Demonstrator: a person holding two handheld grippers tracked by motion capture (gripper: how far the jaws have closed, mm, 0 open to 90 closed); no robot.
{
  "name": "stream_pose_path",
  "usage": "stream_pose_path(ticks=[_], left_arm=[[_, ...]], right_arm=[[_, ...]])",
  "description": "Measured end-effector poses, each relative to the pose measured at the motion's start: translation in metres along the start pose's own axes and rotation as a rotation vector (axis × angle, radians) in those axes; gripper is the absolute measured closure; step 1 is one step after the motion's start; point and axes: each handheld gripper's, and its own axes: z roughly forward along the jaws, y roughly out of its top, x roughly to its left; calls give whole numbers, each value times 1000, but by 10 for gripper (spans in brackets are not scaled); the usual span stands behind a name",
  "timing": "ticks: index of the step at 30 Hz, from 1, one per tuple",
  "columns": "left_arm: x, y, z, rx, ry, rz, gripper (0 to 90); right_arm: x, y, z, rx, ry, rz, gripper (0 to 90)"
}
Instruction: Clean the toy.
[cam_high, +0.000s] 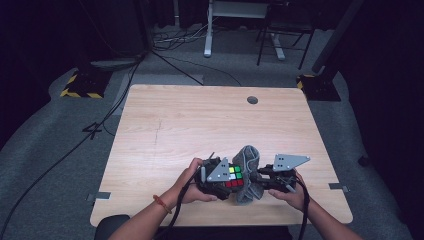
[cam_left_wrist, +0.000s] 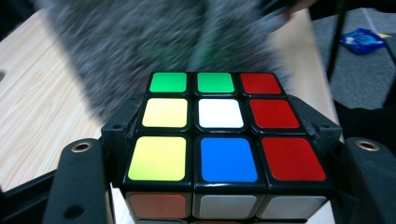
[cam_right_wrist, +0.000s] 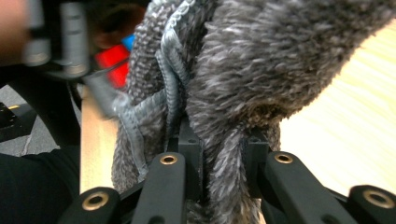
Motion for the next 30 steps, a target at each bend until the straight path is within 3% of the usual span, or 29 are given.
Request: stream_pose_path(ticks=[4,8,13,16,18,20,27,30], left_arm=[[-3,1,2,24,13,19,328],[0,-2,5,60,30,1,327],[-2,-3,14,127,41,22,327],[-2,-3,15,141,43,27,330],[1,-3,14,132,40,18,331],[2,-2,10,115,47,12,331],[6,5,-9,7,53,-6,332],[6,8,-14,-28,51,-8,333]], right_arm=[[1,-7,9,46,0,-1,762],[3,-1,3,7,-12,-14,763],[11,4,1,1,-28,-59,763],[15,9,1,-4,-26,-80,762],[15,10,2,3,-46,-94,761],[11,8,1,4,-50,-74,761],[0,-11,14,118,-53,-28,762],[-4,-17,21,154,-26,-2,762]])
